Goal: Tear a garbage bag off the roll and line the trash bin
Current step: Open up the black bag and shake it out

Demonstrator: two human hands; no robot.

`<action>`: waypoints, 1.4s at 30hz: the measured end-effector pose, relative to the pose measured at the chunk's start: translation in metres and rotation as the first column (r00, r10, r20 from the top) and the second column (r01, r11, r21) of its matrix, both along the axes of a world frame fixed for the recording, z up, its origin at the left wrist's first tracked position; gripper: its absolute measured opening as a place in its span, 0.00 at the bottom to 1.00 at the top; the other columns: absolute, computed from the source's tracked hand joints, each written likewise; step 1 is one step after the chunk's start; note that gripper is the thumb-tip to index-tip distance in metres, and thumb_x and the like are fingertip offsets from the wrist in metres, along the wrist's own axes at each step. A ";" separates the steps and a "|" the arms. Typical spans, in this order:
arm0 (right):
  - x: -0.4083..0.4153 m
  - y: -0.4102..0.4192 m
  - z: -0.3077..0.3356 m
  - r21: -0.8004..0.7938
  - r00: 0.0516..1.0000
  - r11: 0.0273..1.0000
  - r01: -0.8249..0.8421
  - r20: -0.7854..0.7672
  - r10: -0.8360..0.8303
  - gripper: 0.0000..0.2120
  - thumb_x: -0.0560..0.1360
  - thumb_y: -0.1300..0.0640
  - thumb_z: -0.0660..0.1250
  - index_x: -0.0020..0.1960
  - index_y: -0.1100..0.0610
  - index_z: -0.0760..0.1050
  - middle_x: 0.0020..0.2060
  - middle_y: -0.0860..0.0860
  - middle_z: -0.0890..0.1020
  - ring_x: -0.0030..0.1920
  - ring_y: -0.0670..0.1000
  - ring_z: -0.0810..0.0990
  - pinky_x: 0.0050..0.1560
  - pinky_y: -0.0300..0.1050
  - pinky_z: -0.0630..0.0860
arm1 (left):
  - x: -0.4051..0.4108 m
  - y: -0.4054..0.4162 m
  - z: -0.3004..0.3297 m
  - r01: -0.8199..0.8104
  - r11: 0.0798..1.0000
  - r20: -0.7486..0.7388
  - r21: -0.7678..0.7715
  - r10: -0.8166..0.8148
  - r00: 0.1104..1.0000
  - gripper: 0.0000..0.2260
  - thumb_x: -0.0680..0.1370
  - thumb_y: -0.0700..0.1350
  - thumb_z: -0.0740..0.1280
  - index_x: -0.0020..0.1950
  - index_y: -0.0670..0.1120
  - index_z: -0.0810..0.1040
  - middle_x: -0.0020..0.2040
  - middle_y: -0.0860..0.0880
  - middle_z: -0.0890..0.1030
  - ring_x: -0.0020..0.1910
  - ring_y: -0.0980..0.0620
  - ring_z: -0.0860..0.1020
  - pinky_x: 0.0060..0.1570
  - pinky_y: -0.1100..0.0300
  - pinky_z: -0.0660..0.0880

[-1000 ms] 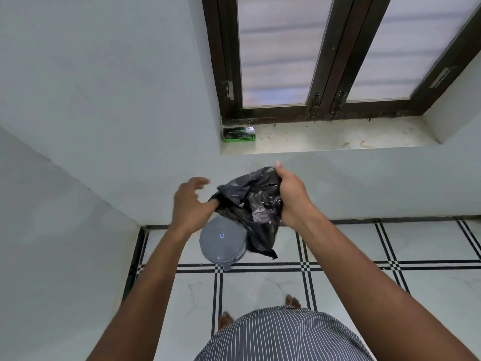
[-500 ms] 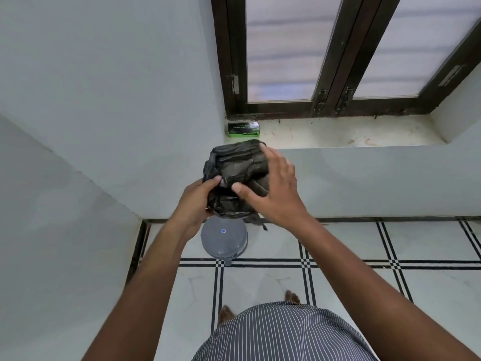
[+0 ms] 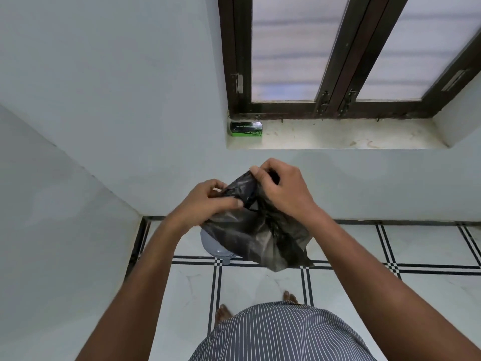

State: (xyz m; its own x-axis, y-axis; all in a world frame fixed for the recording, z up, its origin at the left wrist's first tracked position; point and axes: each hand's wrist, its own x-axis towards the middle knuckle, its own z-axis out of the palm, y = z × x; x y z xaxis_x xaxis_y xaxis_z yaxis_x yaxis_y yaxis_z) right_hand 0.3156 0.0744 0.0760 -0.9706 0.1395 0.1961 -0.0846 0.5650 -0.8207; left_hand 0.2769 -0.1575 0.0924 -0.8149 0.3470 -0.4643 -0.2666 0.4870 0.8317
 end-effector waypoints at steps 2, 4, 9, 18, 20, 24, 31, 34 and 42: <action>0.002 0.005 0.000 0.024 0.991 0.991 0.132 0.012 -0.132 0.19 0.86 0.40 0.69 0.45 0.53 0.77 0.32 0.46 0.78 0.33 0.44 0.75 0.35 0.40 0.68 | -0.001 -0.009 -0.003 0.149 0.912 -0.032 -0.383 -0.174 0.984 0.19 0.66 0.61 0.84 0.45 0.48 0.86 0.40 0.49 0.88 0.39 0.49 0.87 0.42 0.55 0.81; 0.004 0.011 -0.003 0.055 0.967 0.966 0.251 0.030 -0.253 0.19 0.87 0.40 0.68 0.46 0.54 0.75 0.33 0.45 0.78 0.33 0.44 0.76 0.34 0.42 0.69 | -0.001 -0.016 -0.005 0.156 0.802 -0.041 -0.577 -0.218 0.975 0.21 0.68 0.63 0.82 0.40 0.46 0.85 0.34 0.50 0.85 0.35 0.49 0.83 0.38 0.57 0.76; 0.006 0.028 -0.012 0.211 0.913 0.927 0.309 0.207 -0.352 0.24 0.87 0.35 0.61 0.63 0.55 0.77 0.56 0.52 0.81 0.59 0.58 0.82 0.52 0.51 0.75 | -0.005 -0.029 -0.008 -0.186 0.942 -0.145 -0.280 0.150 0.978 0.15 0.76 0.54 0.80 0.44 0.42 0.84 0.40 0.44 0.87 0.42 0.44 0.86 0.37 0.57 0.80; 0.015 -0.005 0.022 0.149 0.957 0.954 -0.260 0.170 0.234 0.38 0.76 0.30 0.76 0.82 0.39 0.70 0.68 0.44 0.83 0.72 0.49 0.77 0.79 0.58 0.71 | 0.007 0.006 0.015 -0.166 0.940 0.222 0.298 0.101 0.970 0.13 0.81 0.46 0.73 0.65 0.46 0.84 0.56 0.43 0.89 0.53 0.44 0.88 0.47 0.55 0.82; 0.012 -0.009 0.018 0.065 0.960 0.968 -0.242 0.158 0.230 0.18 0.80 0.38 0.77 0.66 0.45 0.84 0.50 0.43 0.88 0.54 0.47 0.86 0.61 0.53 0.84 | 0.007 0.007 0.015 -0.181 0.936 0.204 0.302 0.122 0.971 0.15 0.75 0.40 0.76 0.62 0.45 0.82 0.51 0.43 0.87 0.49 0.43 0.86 0.45 0.55 0.79; 0.006 0.002 0.007 -0.178 0.993 0.984 -0.015 0.112 0.035 0.13 0.88 0.48 0.69 0.49 0.55 0.81 0.37 0.46 0.82 0.37 0.47 0.79 0.42 0.48 0.78 | 0.002 -0.010 0.010 -0.070 0.994 0.122 0.088 0.059 0.991 0.24 0.67 0.38 0.78 0.61 0.48 0.79 0.52 0.46 0.87 0.46 0.45 0.86 0.47 0.54 0.80; 0.003 0.027 0.003 -0.387 0.899 0.830 0.403 0.338 -0.279 0.21 0.91 0.42 0.58 0.45 0.53 0.70 0.34 0.48 0.70 0.30 0.46 0.68 0.33 0.42 0.68 | -0.009 -0.044 -0.002 -0.129 0.807 -0.214 -0.576 0.004 0.977 0.15 0.77 0.53 0.74 0.37 0.44 0.85 0.34 0.46 0.85 0.37 0.44 0.84 0.36 0.59 0.71; 0.009 0.034 0.006 -0.433 0.909 0.868 0.245 0.413 -0.051 0.30 0.82 0.30 0.70 0.52 0.60 0.81 0.38 0.53 0.81 0.38 0.56 0.79 0.43 0.53 0.76 | -0.010 -0.045 0.005 -0.318 0.937 -0.031 -0.146 0.317 0.948 0.13 0.77 0.51 0.76 0.44 0.41 0.87 0.40 0.44 0.87 0.43 0.42 0.86 0.43 0.56 0.79; 0.005 0.068 0.013 -0.149 0.846 0.987 0.067 0.533 0.023 0.21 0.81 0.39 0.76 0.44 0.58 0.87 0.34 0.51 0.84 0.35 0.51 0.81 0.40 0.43 0.75 | -0.008 -0.043 0.024 -0.295 0.951 0.259 0.093 0.263 0.929 0.06 0.73 0.47 0.71 0.43 0.48 0.88 0.43 0.44 0.86 0.37 0.44 0.83 0.41 0.55 0.76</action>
State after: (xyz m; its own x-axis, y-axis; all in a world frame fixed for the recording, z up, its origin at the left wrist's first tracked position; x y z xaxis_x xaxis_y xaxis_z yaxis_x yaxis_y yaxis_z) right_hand 0.3208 0.1424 0.0888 -0.9154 0.1472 -0.3747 0.4007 0.4227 -0.8128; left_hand 0.2693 -0.2007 0.1160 -0.7570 0.1912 -0.6248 -0.5757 0.2571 0.7762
